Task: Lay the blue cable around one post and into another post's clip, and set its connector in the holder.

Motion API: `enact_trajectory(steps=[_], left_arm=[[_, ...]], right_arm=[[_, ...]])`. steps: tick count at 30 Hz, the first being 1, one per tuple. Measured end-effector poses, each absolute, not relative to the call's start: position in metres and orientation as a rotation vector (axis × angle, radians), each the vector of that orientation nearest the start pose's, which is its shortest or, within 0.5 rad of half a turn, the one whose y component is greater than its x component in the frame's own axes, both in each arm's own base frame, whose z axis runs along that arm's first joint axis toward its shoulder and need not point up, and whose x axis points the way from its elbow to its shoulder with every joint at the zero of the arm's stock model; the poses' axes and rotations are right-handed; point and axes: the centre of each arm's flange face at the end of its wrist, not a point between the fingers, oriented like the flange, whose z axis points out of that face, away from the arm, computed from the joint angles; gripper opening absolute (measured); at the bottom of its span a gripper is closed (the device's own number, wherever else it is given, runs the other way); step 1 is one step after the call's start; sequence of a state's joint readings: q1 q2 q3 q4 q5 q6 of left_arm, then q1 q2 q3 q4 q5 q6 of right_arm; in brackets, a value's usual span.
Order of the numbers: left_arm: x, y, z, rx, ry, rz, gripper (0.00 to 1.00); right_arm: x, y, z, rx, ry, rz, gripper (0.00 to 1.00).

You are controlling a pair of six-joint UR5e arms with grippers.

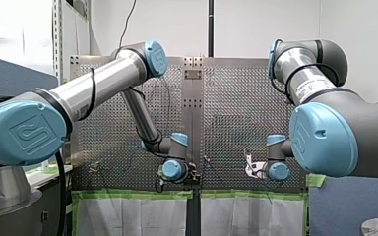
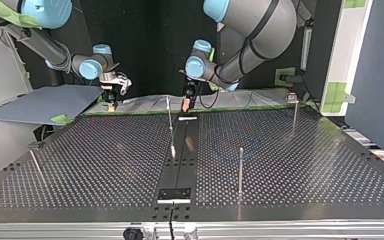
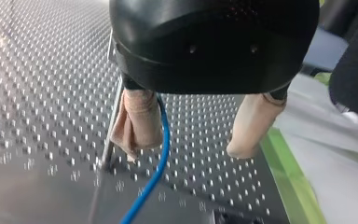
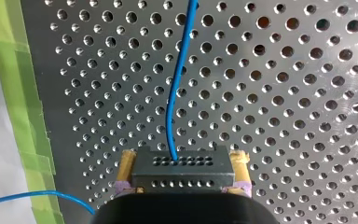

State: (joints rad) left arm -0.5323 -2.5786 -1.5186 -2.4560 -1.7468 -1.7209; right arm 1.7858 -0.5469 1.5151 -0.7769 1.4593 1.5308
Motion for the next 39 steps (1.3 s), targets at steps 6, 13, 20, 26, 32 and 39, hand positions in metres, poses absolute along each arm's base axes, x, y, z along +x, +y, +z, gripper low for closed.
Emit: enact_trajectory(steps=[6, 13, 20, 26, 32, 39], left_arm=[[0.494, -0.426, -0.053, 0.292, 1.809, -0.302, 1.00], [0.497, -0.422, -0.048, 0.289, 1.782, -0.283, 1.00], [0.502, -0.417, -0.047, 0.267, 1.769, -0.271, 1.00], [0.498, -0.415, -0.043, 0.274, 1.758, -0.286, 1.00], [0.488, -0.416, -0.031, 0.302, 1.725, -0.337, 1.00], [0.475, -0.415, -0.020, 0.342, 1.709, -0.365, 1.00]], right_arm=[[0.282, -0.618, -0.056, 1.615, -1.135, 1.317, 0.01], [0.281, -0.618, -0.057, 1.616, -1.139, 1.314, 0.01], [0.281, -0.618, -0.057, 1.616, -1.141, 1.313, 0.01], [0.280, -0.618, -0.057, 1.616, -1.142, 1.313, 0.01], [0.280, -0.618, -0.057, 1.617, -1.143, 1.312, 0.01], [0.280, -0.617, -0.057, 1.620, -1.147, 1.308, 0.01]])
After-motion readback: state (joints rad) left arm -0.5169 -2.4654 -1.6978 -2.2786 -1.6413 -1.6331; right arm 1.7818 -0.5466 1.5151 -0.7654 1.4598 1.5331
